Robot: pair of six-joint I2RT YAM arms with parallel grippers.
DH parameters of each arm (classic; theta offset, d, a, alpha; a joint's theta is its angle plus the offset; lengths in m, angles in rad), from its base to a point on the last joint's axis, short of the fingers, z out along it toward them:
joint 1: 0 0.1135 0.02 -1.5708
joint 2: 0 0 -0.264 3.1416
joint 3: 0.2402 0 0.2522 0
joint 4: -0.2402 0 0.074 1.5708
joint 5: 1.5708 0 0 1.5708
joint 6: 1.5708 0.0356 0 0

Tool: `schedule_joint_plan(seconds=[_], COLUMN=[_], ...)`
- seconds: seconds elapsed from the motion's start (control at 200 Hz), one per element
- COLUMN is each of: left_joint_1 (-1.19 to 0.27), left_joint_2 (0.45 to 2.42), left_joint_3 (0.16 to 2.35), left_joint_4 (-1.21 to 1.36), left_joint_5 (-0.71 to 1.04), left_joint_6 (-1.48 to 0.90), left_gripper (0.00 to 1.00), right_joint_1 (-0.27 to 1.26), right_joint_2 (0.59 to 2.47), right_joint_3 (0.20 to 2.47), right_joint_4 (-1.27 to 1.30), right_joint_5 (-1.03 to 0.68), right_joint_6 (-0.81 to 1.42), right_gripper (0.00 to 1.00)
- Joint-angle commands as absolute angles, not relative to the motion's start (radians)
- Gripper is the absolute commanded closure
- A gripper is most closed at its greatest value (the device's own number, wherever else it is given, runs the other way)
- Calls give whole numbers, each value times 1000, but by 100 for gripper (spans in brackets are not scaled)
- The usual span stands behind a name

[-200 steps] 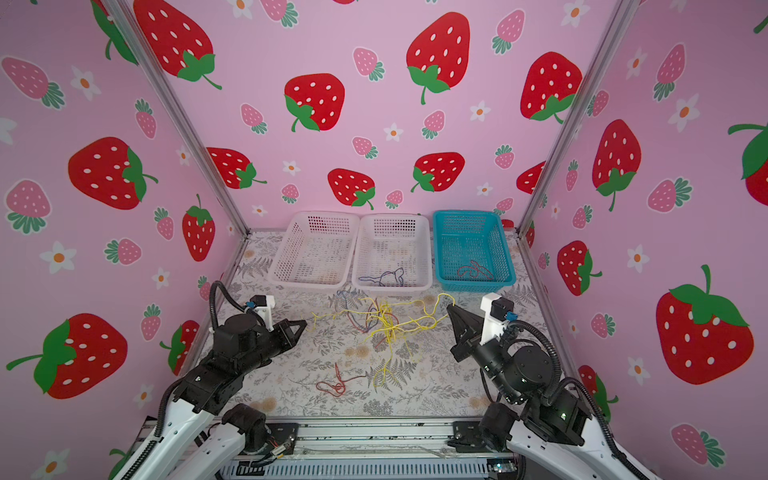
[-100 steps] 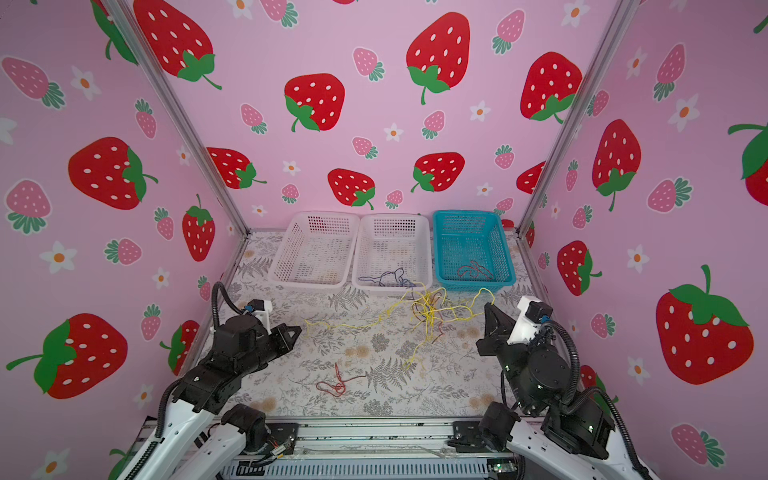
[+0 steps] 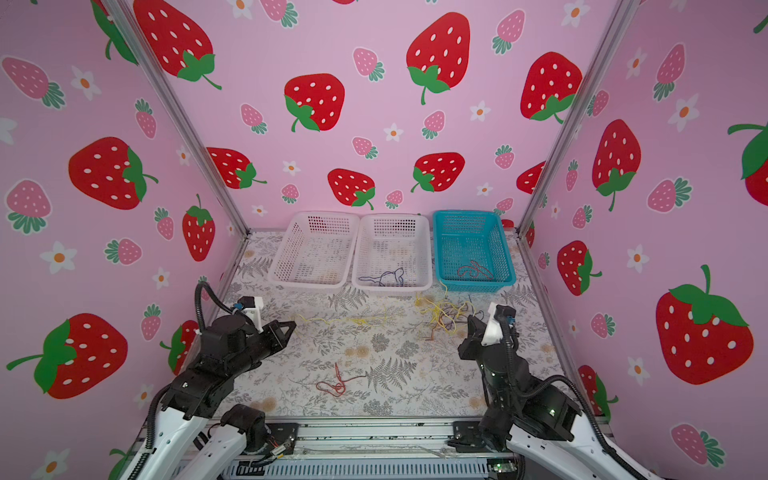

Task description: Untangle the cables

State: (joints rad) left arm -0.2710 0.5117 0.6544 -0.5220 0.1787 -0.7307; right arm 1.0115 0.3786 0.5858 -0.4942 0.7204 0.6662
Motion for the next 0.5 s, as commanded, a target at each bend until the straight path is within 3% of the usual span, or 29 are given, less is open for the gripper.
schedule_joint_plan(seconds=[0.0,0.315,0.495], left_joint_1=[-265,-265,-264], left_joint_2=[482,596,704], left_joint_3=[737,949,1117], left_joint_4=[-469,-537,-593], left_joint_5=[216,195,144], left_joint_6=[-729,-646,-553], left_gripper=[100,100,100], right_joint_1=[1007,1008,1008], right_joint_2=[387,471,450], right_joint_3=[525,398,346], right_joint_4=[-391,-63,16], right_joint_5=[638,279,219], right_joint_6=[712,594,573], right_gripper=[100,100,100])
